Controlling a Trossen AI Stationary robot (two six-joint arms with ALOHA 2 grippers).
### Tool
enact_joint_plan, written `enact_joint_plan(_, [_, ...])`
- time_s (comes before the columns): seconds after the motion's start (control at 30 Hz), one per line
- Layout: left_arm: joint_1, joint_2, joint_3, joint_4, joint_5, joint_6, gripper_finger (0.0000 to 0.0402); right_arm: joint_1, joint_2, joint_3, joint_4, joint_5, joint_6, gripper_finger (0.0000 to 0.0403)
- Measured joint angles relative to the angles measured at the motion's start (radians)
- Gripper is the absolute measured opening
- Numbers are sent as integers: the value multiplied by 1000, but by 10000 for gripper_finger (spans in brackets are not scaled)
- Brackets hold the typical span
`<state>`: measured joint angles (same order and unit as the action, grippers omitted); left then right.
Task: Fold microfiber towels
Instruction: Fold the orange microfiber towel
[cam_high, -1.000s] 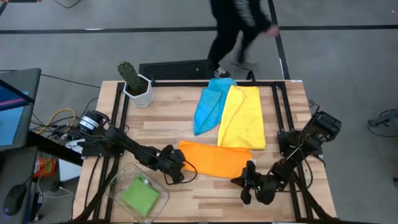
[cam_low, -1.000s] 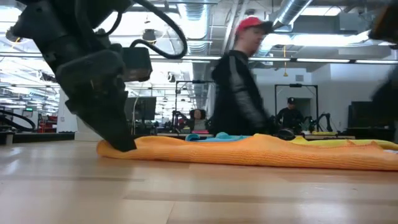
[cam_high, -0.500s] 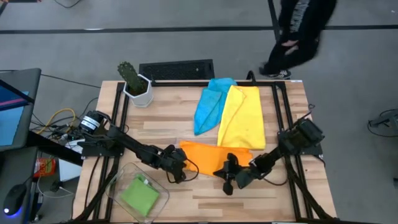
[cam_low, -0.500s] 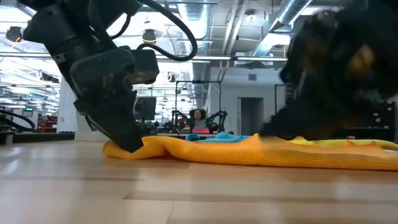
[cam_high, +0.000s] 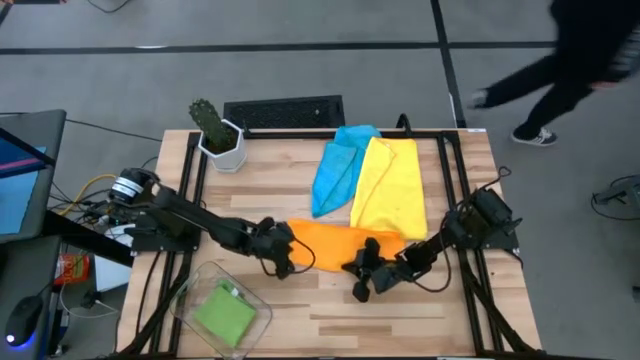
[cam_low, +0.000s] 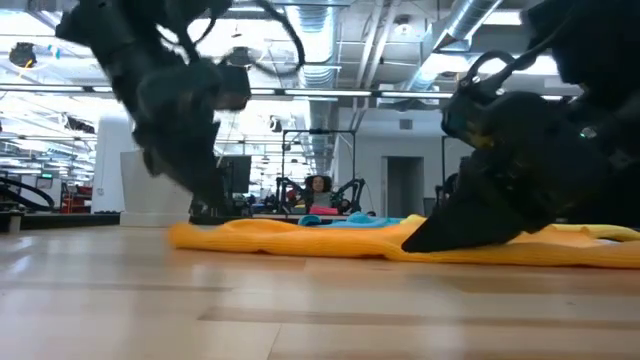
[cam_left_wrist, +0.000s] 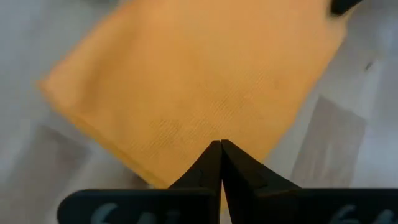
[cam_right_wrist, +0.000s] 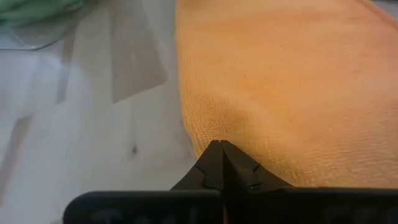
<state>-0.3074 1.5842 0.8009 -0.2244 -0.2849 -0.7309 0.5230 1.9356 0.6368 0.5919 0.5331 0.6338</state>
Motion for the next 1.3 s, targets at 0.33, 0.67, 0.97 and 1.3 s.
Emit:
enact_joint_plan(0.33, [-47,-21,1,-66,-20,46,0,-15,-14,-2,-11,0,-13,16])
enact_joint_plan(0.67, [-56,101,5,-95,-11,4,0,2,-43,-4,-7,-42,-7,14])
enact_joint_plan(0.97, [-56,102,-1,-88,-18,10,0,34,-159,30,60,59,-223,17])
enact_joint_plan(1.3, [-57,104,-3,-57,-29,5,0,-27,136,108,169,-73,-135,17])
